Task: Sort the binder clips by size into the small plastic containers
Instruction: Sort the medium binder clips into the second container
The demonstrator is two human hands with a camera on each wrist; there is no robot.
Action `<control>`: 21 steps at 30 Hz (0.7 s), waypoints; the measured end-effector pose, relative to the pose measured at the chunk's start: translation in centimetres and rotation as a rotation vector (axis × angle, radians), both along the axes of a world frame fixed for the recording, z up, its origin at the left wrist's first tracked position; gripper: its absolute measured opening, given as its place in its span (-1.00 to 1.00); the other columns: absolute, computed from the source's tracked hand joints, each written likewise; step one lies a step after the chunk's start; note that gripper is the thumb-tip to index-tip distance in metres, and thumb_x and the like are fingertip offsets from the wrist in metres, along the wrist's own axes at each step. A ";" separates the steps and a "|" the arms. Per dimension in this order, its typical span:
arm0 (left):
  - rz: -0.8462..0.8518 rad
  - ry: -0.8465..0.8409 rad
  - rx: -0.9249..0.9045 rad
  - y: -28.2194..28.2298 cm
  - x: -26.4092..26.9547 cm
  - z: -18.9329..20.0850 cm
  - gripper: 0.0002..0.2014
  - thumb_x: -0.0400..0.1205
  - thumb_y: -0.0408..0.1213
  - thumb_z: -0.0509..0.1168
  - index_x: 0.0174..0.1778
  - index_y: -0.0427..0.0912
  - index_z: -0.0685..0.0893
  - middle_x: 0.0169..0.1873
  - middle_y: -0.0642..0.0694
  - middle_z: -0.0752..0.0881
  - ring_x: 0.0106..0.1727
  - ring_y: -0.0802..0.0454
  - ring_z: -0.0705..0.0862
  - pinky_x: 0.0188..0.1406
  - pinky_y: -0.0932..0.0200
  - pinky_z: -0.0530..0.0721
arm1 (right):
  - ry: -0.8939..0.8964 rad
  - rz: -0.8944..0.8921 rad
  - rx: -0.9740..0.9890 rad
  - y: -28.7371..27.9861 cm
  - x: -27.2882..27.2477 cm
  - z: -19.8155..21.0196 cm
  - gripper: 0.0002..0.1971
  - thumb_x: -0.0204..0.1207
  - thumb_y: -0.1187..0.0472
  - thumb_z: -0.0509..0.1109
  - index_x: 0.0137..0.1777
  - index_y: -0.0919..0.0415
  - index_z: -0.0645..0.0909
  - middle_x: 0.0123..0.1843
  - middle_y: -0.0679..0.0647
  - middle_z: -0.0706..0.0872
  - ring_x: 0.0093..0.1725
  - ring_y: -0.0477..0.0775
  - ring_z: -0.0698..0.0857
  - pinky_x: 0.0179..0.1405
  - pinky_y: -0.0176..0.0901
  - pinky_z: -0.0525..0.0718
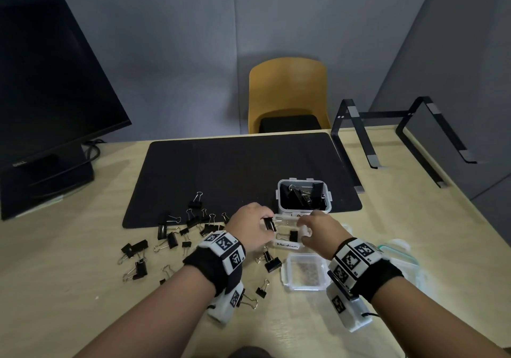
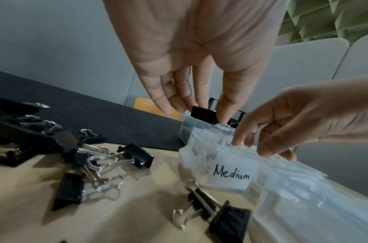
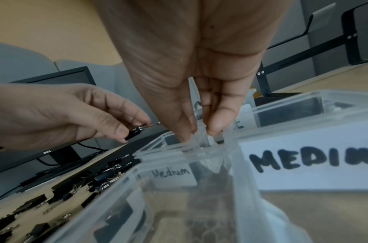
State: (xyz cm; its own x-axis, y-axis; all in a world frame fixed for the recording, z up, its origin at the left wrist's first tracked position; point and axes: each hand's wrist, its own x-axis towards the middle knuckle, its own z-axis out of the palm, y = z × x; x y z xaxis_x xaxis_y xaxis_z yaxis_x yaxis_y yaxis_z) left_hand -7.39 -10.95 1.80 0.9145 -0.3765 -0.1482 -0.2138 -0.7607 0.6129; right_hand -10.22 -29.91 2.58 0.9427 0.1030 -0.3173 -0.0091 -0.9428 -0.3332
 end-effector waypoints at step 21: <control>-0.232 -0.174 0.353 -1.3 -0.2 -2.2 -0.65 0.70 0.03 0.07 0.26 0.06 0.68 0.30 0.00 0.41 0.33 -0.05 0.34 0.29 0.01 0.47 | -0.012 -0.006 -0.027 0.2 0.0 -0.1 -0.68 0.50 0.22 0.29 0.24 0.20 0.64 0.18 0.15 0.58 0.12 0.12 0.64 0.15 -0.12 0.60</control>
